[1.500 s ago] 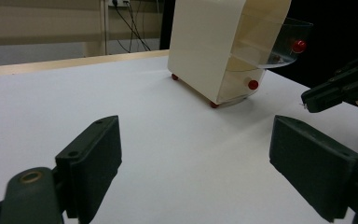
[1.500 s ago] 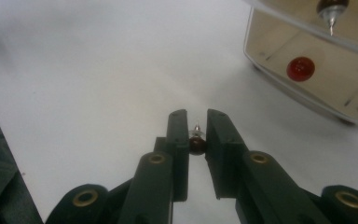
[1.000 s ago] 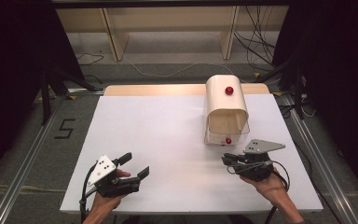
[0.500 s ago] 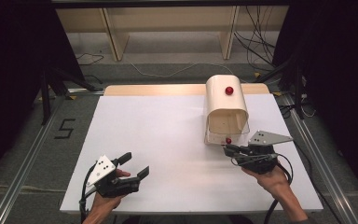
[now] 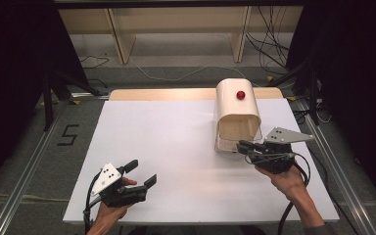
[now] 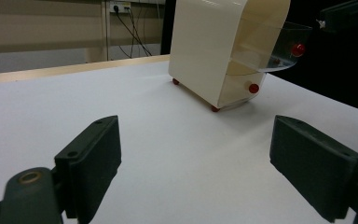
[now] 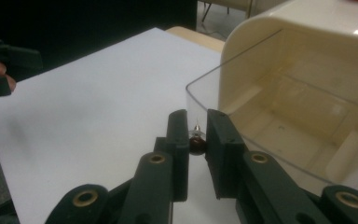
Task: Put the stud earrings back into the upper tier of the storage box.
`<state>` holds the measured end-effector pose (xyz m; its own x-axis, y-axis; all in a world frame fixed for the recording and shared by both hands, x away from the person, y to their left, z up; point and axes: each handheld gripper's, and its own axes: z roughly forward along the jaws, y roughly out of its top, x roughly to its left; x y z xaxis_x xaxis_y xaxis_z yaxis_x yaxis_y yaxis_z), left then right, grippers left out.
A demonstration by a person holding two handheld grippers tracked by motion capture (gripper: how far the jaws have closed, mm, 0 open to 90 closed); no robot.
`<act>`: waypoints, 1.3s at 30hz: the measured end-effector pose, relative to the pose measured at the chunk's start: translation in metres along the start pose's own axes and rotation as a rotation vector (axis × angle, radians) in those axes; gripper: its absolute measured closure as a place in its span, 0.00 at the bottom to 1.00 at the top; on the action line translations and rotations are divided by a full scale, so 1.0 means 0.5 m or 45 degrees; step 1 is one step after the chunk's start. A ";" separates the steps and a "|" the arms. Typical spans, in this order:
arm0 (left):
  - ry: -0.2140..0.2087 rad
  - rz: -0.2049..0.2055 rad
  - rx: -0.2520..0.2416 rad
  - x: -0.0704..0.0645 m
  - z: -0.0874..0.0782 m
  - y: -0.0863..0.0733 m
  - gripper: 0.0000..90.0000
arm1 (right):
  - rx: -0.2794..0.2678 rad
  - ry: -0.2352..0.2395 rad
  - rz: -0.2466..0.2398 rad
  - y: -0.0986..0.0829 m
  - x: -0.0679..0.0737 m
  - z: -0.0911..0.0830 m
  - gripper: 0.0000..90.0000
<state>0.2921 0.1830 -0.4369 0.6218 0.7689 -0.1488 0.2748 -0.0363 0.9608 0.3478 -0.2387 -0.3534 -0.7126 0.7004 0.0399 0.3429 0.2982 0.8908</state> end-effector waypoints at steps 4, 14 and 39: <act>0.000 0.001 0.001 0.000 0.000 0.000 0.18 | -0.014 -0.024 0.010 0.014 -0.008 0.002 0.89; 0.000 0.002 0.000 -0.001 -0.001 0.000 0.18 | -0.046 -0.062 0.041 0.040 -0.029 0.016 0.89; 0.000 0.000 0.001 0.000 -0.001 0.000 0.18 | 0.012 -0.094 0.123 0.037 -0.058 0.055 0.86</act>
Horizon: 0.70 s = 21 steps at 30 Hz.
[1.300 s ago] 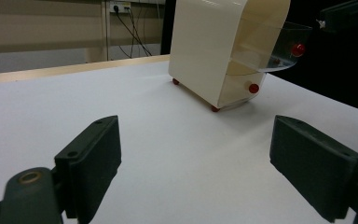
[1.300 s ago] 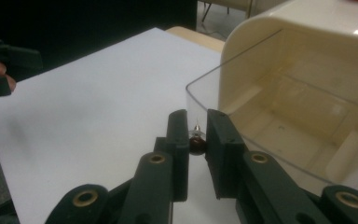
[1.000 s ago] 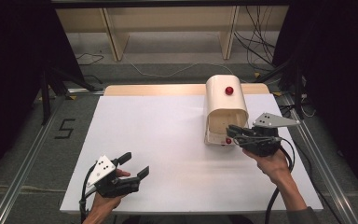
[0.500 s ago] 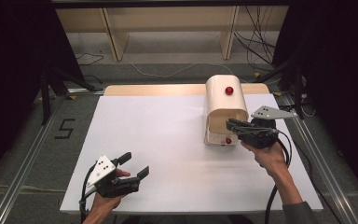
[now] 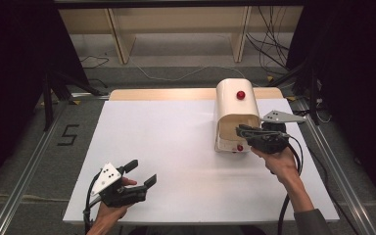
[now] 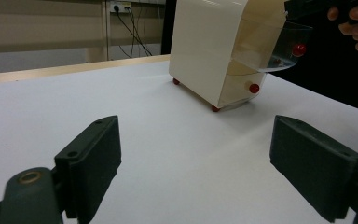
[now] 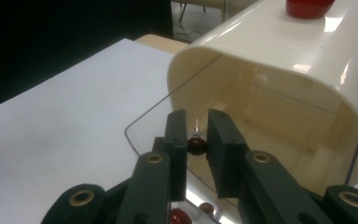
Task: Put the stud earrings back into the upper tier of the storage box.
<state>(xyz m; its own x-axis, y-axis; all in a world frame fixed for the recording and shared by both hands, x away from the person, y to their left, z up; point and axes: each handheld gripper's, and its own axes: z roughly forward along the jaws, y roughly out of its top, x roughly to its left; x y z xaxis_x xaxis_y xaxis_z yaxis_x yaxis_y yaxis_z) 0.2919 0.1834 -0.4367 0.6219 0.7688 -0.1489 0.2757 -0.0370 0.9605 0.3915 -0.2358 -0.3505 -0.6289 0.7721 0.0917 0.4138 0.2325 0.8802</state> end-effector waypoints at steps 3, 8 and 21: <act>0.001 -0.002 0.001 0.000 0.000 0.000 0.18 | 0.007 0.027 0.015 -0.001 -0.001 0.002 0.76; 0.000 -0.001 -0.001 0.000 0.000 0.000 0.18 | -0.031 0.054 0.009 0.003 0.003 -0.006 0.70; -0.001 0.000 -0.005 0.000 -0.001 0.000 0.18 | -0.081 0.104 -0.016 0.011 0.042 -0.013 0.50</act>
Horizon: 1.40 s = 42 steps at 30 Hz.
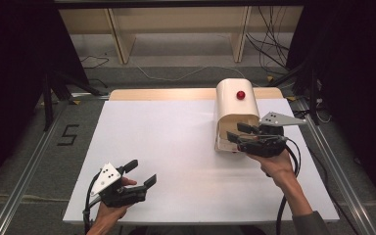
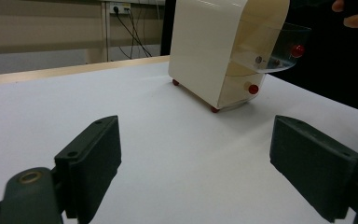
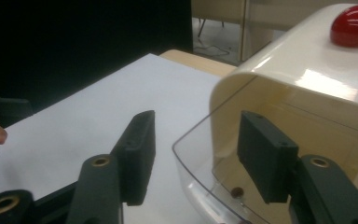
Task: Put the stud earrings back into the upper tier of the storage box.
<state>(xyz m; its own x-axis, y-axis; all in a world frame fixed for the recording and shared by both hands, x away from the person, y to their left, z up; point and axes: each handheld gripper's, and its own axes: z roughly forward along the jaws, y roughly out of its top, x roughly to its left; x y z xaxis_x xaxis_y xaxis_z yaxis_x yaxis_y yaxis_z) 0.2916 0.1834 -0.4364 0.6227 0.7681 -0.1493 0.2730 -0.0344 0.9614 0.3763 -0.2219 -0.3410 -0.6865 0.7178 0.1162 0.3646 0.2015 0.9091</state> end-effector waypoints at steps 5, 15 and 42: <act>-0.001 0.001 0.001 0.000 0.000 0.000 0.18 | -0.027 0.024 0.007 -0.005 0.018 0.004 0.45; -0.003 0.001 0.001 -0.001 0.000 0.000 0.18 | -0.045 0.050 -0.006 -0.042 0.039 0.000 0.42; -0.010 -0.001 0.003 -0.002 0.000 0.000 0.18 | -0.074 0.087 -0.016 -0.082 0.062 0.005 0.34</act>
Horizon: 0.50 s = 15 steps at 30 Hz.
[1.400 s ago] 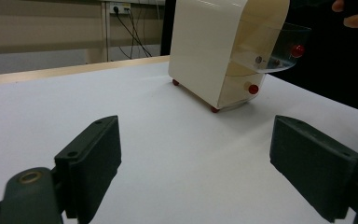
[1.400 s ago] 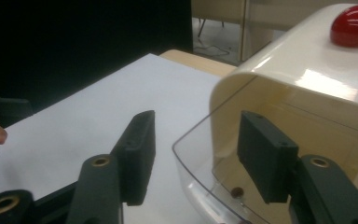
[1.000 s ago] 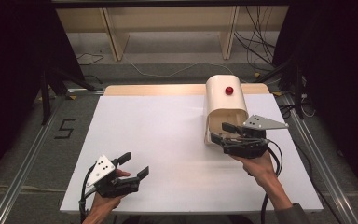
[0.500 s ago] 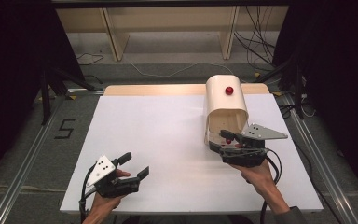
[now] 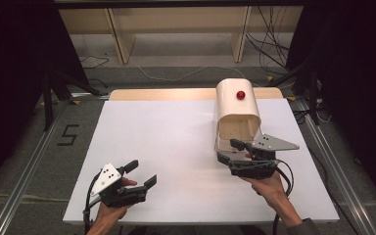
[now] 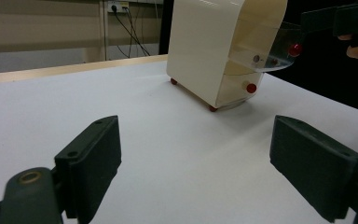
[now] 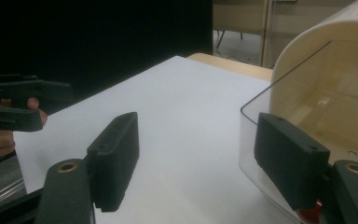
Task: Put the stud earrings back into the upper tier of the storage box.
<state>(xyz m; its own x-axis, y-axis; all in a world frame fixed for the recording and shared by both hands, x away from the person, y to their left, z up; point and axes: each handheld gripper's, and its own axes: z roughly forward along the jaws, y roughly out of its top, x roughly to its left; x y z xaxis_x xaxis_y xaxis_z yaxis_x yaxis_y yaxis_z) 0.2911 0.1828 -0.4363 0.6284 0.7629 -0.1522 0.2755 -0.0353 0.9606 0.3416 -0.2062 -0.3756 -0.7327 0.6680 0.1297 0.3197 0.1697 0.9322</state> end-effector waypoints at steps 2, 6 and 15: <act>0.000 -0.002 0.002 0.000 0.000 0.000 0.18 | -0.002 0.005 0.000 -0.003 0.002 -0.001 0.32; -0.001 -0.002 0.004 0.000 0.001 0.000 0.18 | -0.003 0.004 -0.007 -0.012 0.003 -0.002 0.30; -0.006 -0.003 0.006 0.000 0.001 -0.001 0.18 | -0.019 -0.011 -0.027 -0.047 0.004 -0.013 0.29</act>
<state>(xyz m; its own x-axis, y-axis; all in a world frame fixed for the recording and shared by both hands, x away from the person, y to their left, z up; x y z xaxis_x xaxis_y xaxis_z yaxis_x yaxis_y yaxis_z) 0.2912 0.1825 -0.4366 0.6314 0.7597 -0.1556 0.2803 -0.0365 0.9592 0.3286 -0.2138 -0.3951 -0.7342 0.6705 0.1069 0.2948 0.1730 0.9398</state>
